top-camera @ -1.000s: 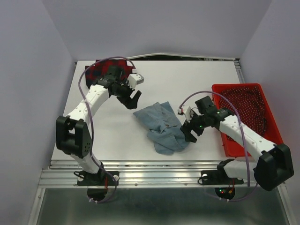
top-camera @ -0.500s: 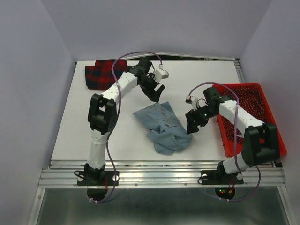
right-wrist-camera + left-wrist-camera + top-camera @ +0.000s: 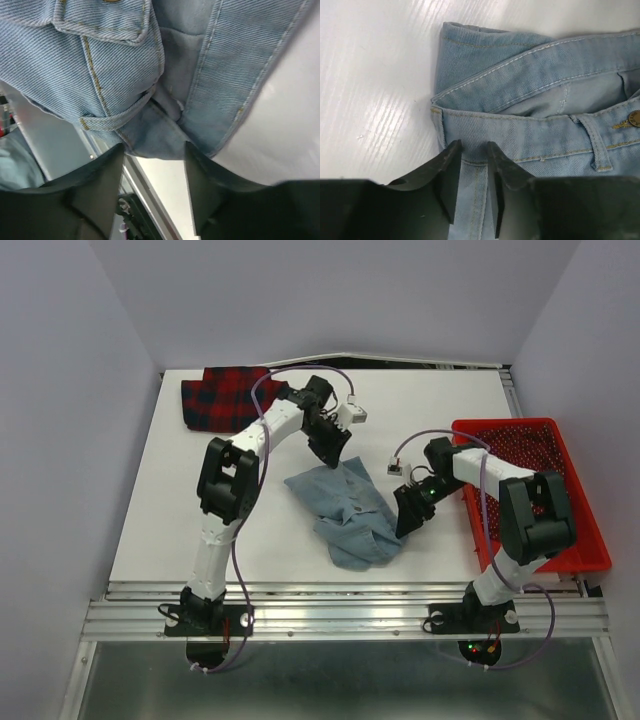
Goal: Fold and stack the skirts
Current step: Flatten the skirt out
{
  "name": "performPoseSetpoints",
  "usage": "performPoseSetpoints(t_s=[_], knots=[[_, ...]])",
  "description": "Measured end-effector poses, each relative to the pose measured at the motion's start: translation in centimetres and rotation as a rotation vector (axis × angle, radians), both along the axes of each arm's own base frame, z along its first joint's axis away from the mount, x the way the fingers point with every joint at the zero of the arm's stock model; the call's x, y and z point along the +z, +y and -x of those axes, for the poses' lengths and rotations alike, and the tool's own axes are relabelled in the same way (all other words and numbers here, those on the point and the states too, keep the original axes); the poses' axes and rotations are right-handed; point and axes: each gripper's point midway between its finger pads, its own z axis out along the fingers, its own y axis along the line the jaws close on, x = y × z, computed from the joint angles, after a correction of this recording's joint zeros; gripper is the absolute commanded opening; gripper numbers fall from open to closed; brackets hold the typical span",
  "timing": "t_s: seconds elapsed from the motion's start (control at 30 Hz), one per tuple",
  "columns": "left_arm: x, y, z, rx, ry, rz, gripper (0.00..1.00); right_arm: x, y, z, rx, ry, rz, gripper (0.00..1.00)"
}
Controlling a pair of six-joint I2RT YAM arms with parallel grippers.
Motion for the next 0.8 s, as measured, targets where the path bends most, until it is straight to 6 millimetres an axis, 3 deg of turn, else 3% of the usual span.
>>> performPoseSetpoints(t_s=[0.03,0.07,0.1,0.13,0.2,0.4,0.43,0.47,0.53,0.63,0.8], knots=[[0.0,0.0,0.0,0.002,0.002,0.001,0.24,0.0,0.0,0.1,0.005,0.007,-0.005,0.34],[0.0,0.1,-0.1,0.008,0.005,0.004,0.00,0.1,0.1,0.2,0.011,0.017,-0.013,0.27],[0.0,0.1,-0.2,0.010,0.006,0.007,0.00,0.2,0.2,0.3,0.013,0.023,-0.017,0.11],[0.3,0.3,-0.3,0.023,0.012,0.009,0.00,0.4,0.2,0.3,0.016,0.023,-0.023,0.04],[1.0,0.4,-0.9,0.029,-0.001,0.018,0.00,0.8,0.3,0.1,0.017,0.019,-0.027,0.01],[5.9,0.8,-3.7,0.050,-0.110,0.085,0.00,1.6,0.5,-0.7,0.016,-0.015,-0.033,0.01],[6.4,1.0,-3.7,0.047,-0.119,0.086,0.00,1.8,0.5,-0.7,0.011,-0.013,-0.032,0.04],[7.1,1.3,-3.6,0.046,-0.129,0.088,0.00,2.0,0.4,-0.7,0.000,-0.015,-0.025,0.26],[8.1,1.8,-3.3,0.038,-0.148,0.090,0.00,2.2,0.2,-1.0,-0.027,-0.024,-0.001,0.79],[9.5,2.2,-2.7,0.018,-0.174,0.097,0.00,2.3,-0.8,-1.8,-0.071,-0.035,0.012,0.87],[10.8,3.0,-1.2,-0.012,-0.201,0.097,0.00,1.8,-3.4,-3.1,-0.118,-0.076,0.034,0.88]])
